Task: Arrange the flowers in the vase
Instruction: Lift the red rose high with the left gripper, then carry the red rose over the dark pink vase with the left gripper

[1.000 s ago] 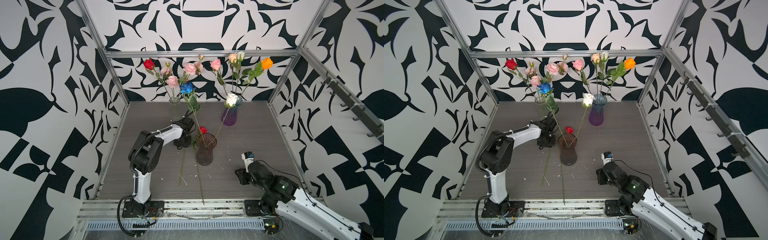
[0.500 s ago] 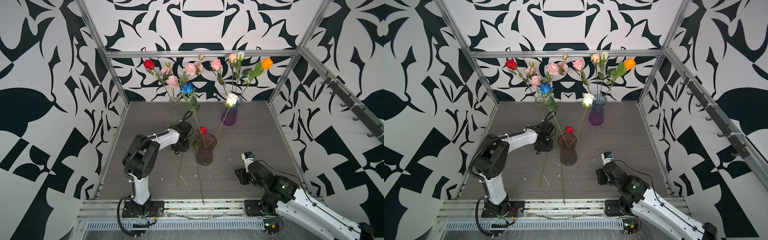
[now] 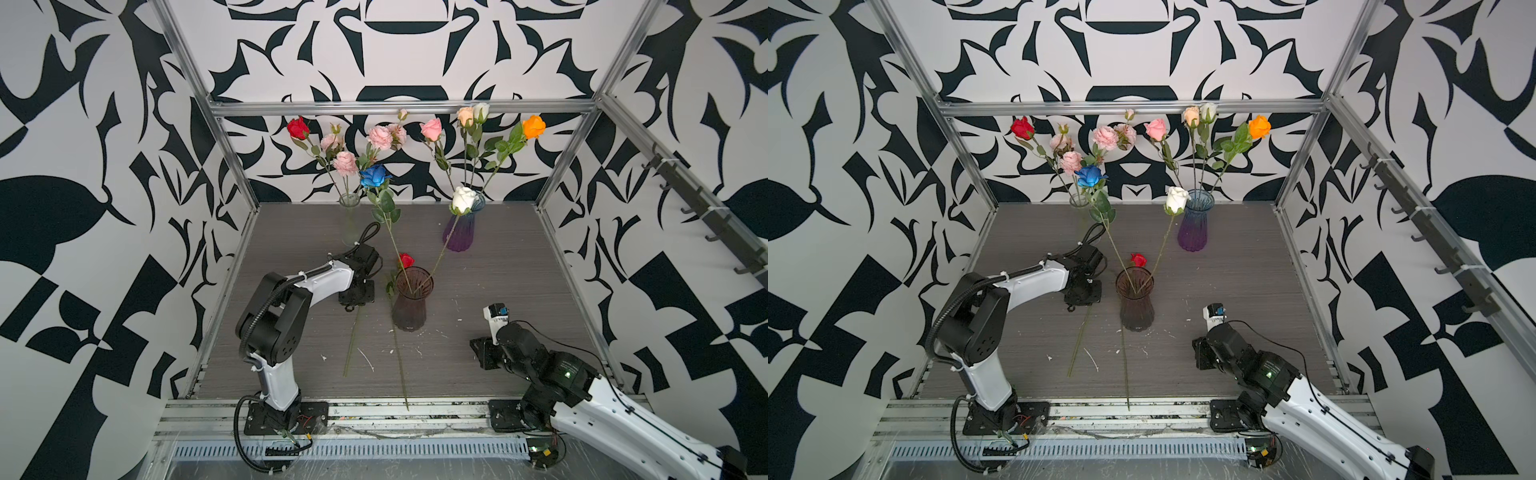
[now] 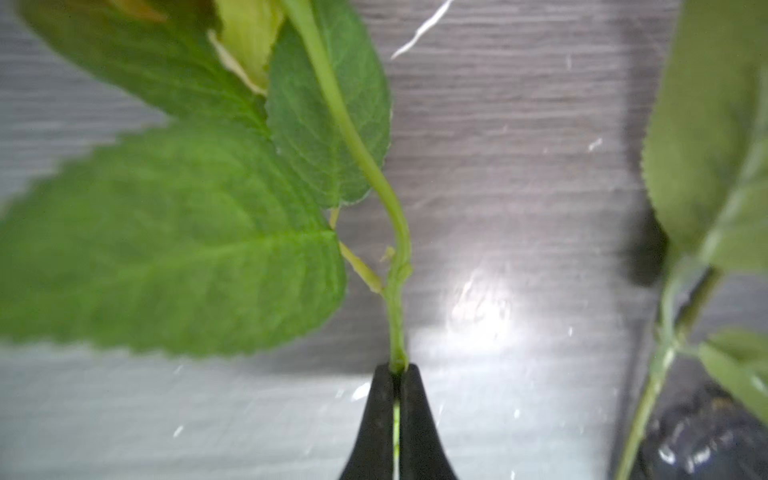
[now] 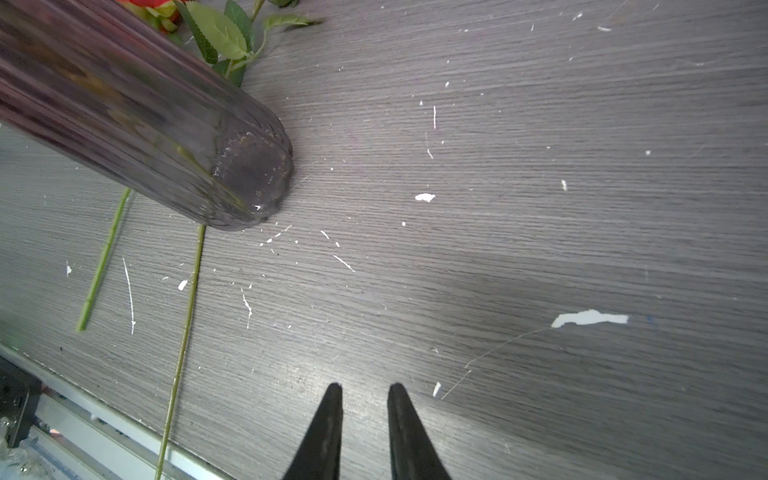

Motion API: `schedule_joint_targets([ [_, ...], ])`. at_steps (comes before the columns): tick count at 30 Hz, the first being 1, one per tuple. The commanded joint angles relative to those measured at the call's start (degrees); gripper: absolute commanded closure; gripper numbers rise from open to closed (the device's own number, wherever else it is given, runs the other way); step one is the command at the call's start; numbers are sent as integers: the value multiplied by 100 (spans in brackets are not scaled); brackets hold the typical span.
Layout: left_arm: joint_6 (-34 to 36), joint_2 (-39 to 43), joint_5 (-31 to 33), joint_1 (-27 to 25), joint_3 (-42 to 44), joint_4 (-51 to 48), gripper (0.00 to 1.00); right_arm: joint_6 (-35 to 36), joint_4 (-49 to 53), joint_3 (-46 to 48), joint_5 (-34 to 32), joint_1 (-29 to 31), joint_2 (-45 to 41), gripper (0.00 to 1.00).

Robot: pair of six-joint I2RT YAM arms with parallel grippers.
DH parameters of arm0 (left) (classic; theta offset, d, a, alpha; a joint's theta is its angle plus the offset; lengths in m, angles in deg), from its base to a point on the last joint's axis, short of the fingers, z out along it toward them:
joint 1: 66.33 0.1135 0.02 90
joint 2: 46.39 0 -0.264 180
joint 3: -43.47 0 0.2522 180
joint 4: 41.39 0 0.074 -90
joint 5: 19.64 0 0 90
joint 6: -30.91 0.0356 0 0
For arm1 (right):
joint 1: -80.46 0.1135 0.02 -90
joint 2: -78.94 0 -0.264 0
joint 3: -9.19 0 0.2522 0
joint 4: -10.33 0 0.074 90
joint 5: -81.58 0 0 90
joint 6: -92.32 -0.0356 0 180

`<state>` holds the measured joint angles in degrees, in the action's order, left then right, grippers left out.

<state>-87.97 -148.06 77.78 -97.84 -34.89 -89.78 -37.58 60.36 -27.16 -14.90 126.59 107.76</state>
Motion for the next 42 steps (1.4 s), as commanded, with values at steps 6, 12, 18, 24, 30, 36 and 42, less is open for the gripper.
schedule_joint_targets([
  [6, -32, 1670, 752, 31, 166, -144, 100, -10, -50, -70, -117, 23, 23, 76],
  [12, -85, 3308, 1174, 33, 229, 342, 100, -18, -28, -62, -125, 27, -38, 76],
  [18, 154, 4625, -382, -51, 478, 2655, 100, -9, -68, -61, -143, 24, 2, 76],
  [24, 1135, 4372, -837, -1164, -529, 3776, 100, -3, -59, -61, -134, 21, -3, 76],
  [30, 1958, 3497, -913, -1898, -1487, 3936, 100, -13, -59, -61, -138, 19, -12, 76],
  [36, 1905, 3128, -761, -1938, -1328, 4049, 100, -40, 18, -53, -143, 20, -128, 76],
  [42, 1416, 3116, -366, -1938, -876, 3903, 100, -44, 12, -44, -151, 23, -162, 76],
])
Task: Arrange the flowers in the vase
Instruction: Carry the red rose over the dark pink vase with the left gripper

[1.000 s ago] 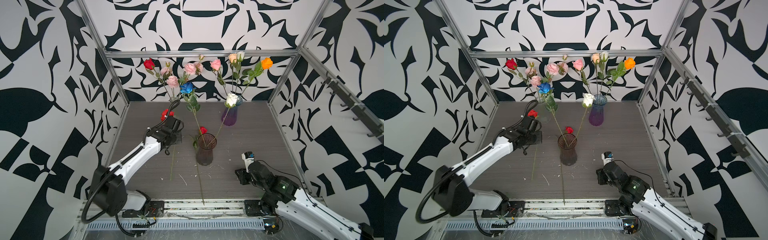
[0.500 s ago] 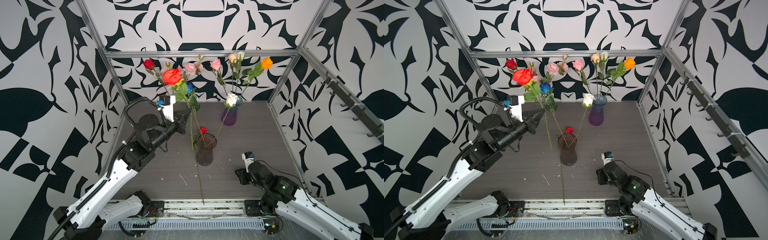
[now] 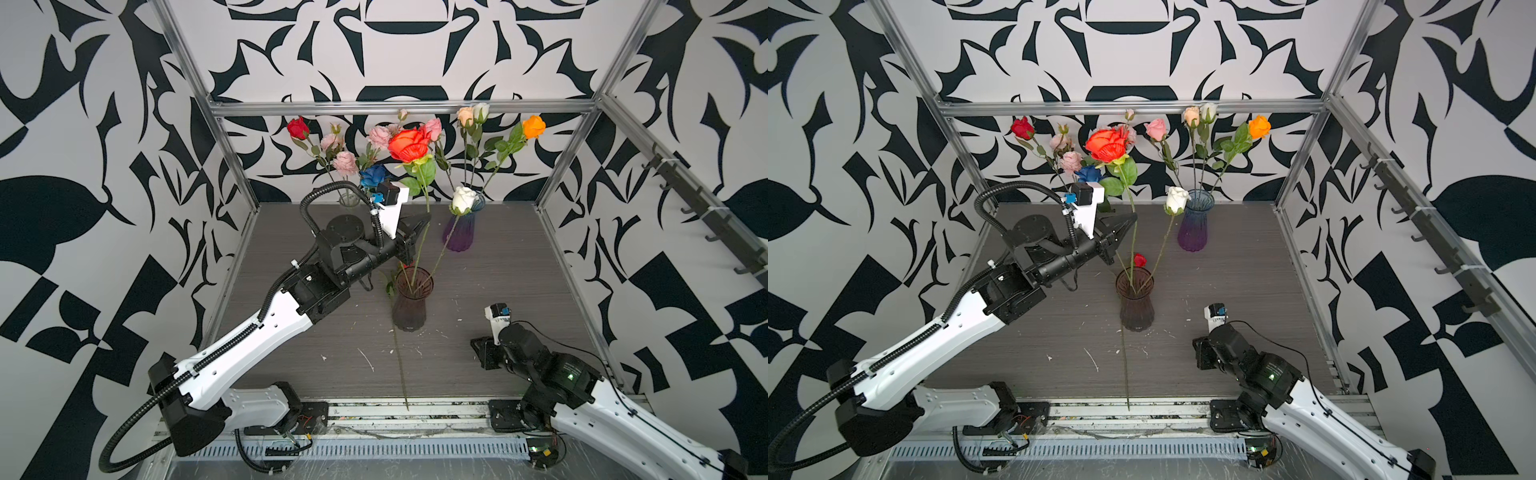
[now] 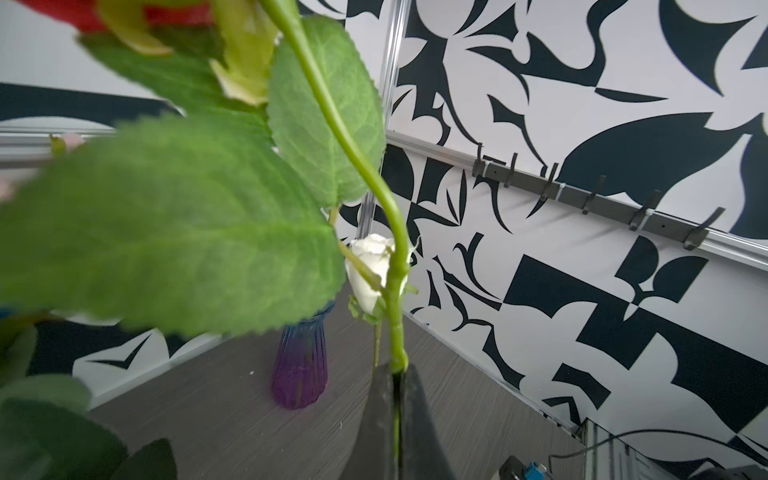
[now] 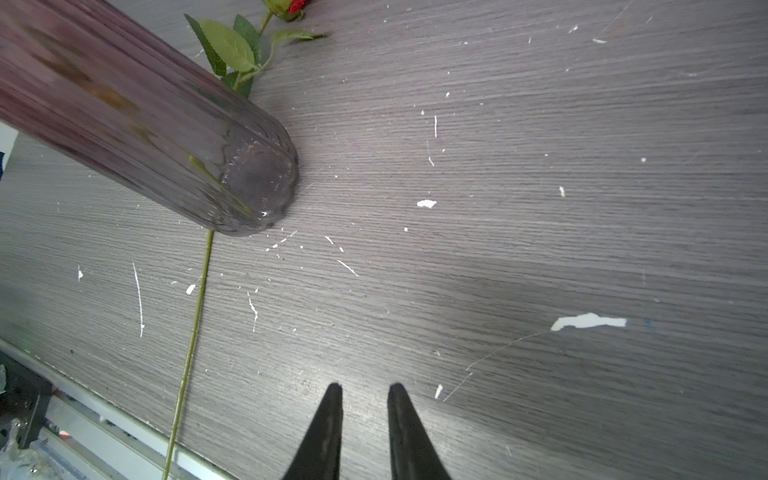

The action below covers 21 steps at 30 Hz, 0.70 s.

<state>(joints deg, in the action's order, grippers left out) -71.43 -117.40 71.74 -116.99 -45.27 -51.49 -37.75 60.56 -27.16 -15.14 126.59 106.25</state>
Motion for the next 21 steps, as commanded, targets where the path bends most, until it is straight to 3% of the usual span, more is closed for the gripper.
schedule_joint_targets([
  [1, -282, 51, 259, -24, 233, 33, 100, -23, -28, -52, -119, 21, 9, 76],
  [9, -600, 89, 541, -24, 987, -61, 100, -18, -8, -53, -110, 24, 18, 76],
  [16, -773, -92, 607, -24, 1022, -243, 100, -27, 9, -53, -110, 25, -6, 76],
  [21, -836, -448, 312, -24, 808, -533, 100, -27, 9, -61, -119, 19, 20, 76],
])
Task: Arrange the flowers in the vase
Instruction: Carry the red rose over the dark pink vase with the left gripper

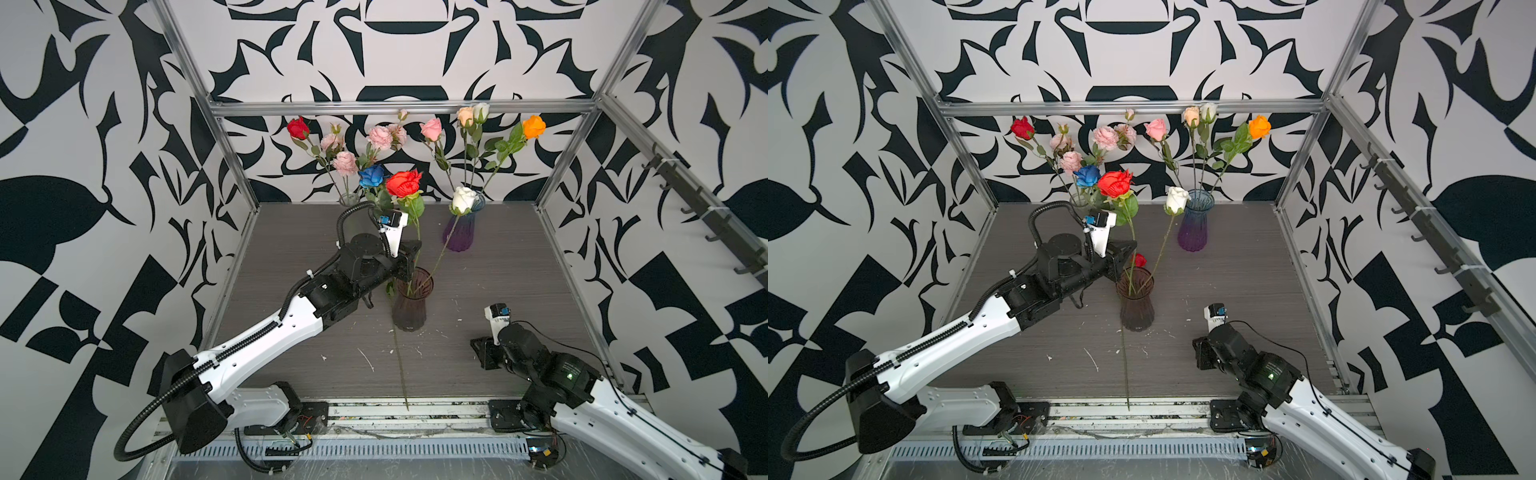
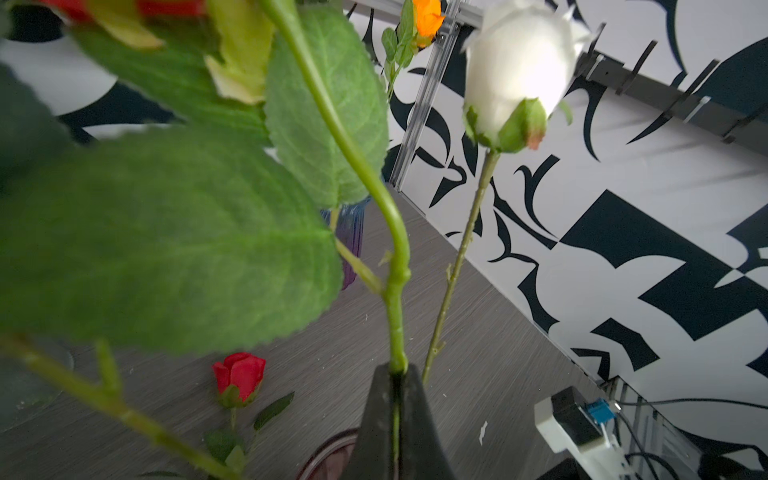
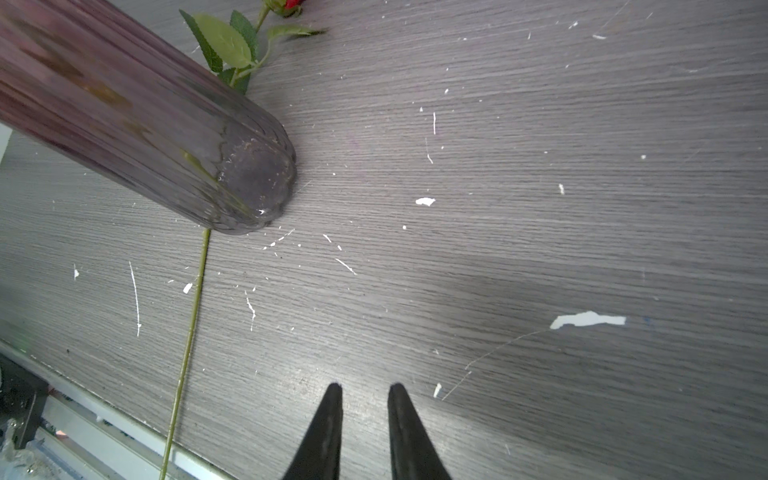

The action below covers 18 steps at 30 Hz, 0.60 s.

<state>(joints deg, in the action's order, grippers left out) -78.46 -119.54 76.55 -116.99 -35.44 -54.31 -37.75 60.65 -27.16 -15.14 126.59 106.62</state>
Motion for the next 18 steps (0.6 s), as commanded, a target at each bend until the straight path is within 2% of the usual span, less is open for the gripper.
schedule_joint_targets([
  [1, -139, -286, -253, -24, -226, -310, 100, -27, 1, -61, -119, 20, -13, 76],
  [6, -173, -468, -618, -24, -402, -541, 100, -27, 1, -61, -110, 20, -10, 76],
  [13, -175, -357, -435, -7, -326, -541, 98, -29, 1, -61, -110, 26, -13, 76],
  [14, -177, -350, -435, -6, -331, -549, 92, -27, 1, -61, -110, 21, -17, 76],
  [16, -159, -350, -460, 3, -356, -597, 66, -28, -7, -61, -110, 25, -8, 76],
  [18, -120, -358, -501, 3, -399, -666, 61, -28, -8, -61, -110, 26, 7, 76],
])
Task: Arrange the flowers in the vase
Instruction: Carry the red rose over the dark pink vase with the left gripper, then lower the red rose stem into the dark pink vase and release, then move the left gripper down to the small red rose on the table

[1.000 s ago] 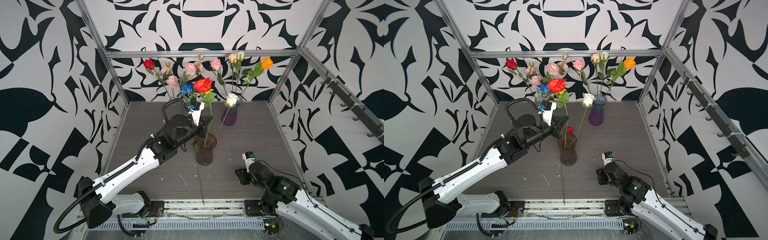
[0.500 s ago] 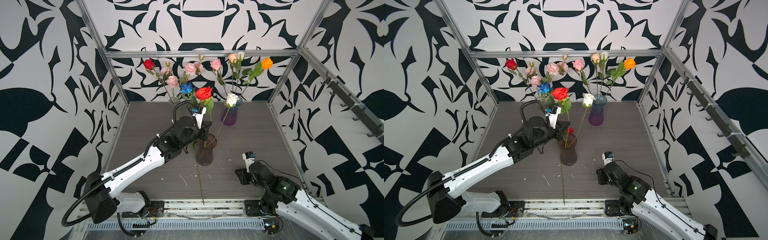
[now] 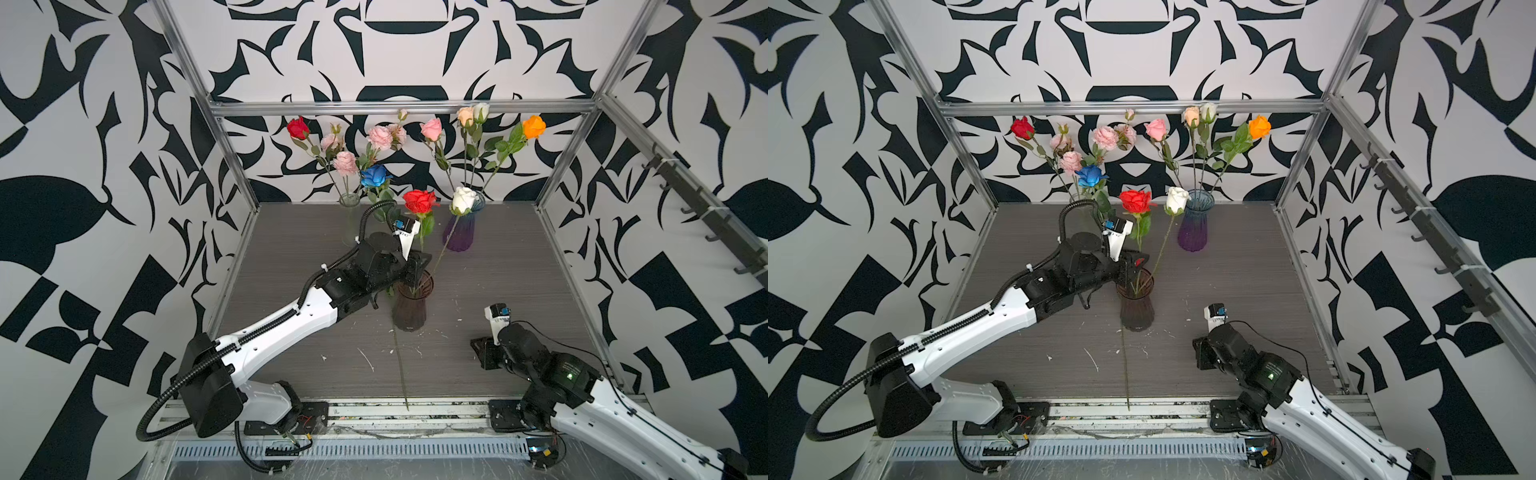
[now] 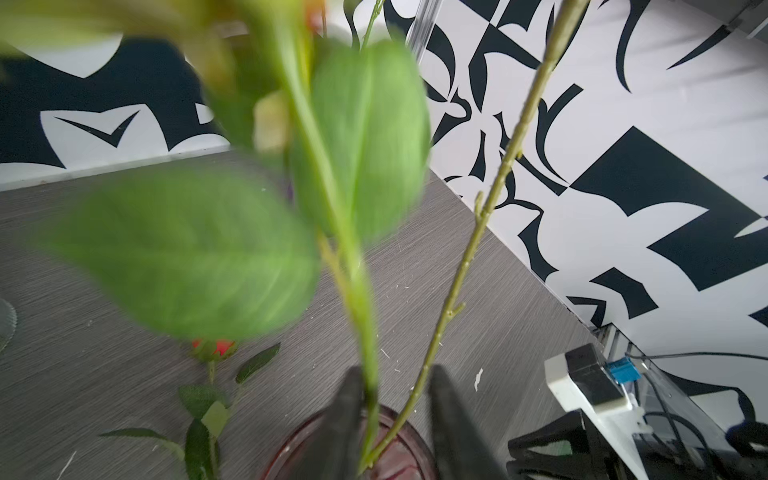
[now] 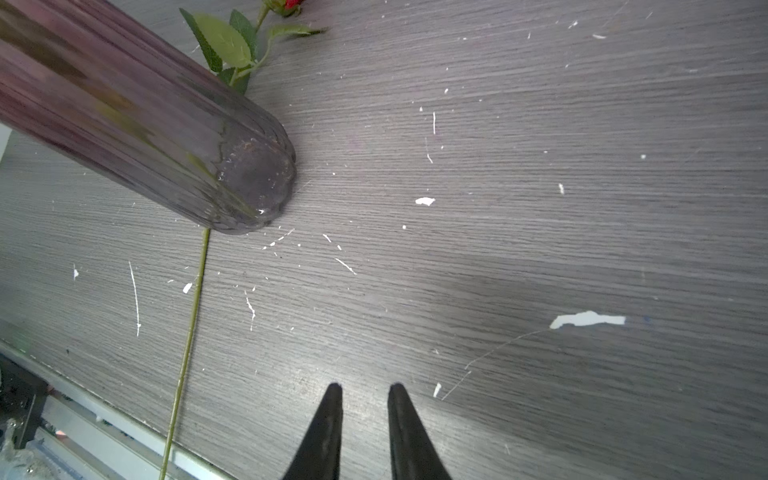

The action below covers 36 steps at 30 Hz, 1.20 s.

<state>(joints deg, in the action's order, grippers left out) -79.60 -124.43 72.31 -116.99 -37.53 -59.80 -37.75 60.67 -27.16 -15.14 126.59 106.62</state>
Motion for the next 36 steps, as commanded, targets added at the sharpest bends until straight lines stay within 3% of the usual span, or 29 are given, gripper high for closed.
schedule_joint_targets([
  [1, 20, 138, -88, 3, -205, -141, 61, -22, -10, -61, -110, 26, 9, 76],
  [13, 58, 455, -365, 3, -485, -165, 73, -27, 7, -61, -106, 20, -17, 76],
  [16, 139, 851, -303, 3, -579, -353, 73, -35, 16, -64, -110, 25, -13, 76],
  [19, 192, 1270, 52, -2, -463, -563, 73, -36, 16, -61, -110, 24, -10, 76],
  [24, 185, 2159, 1272, 48, 326, -951, 75, -28, -49, -59, -119, 24, 68, 76],
  [26, -93, 2403, 1557, 222, 673, -1218, 66, -13, -89, -68, -110, 28, 147, 76],
  [31, -834, 2402, 733, 1264, 1481, -1684, 63, 14, -125, -105, -89, 23, 326, 76],
  [36, -1269, 1503, -446, 2096, 1990, -1512, 65, 12, -116, -101, -97, 20, 328, 76],
])
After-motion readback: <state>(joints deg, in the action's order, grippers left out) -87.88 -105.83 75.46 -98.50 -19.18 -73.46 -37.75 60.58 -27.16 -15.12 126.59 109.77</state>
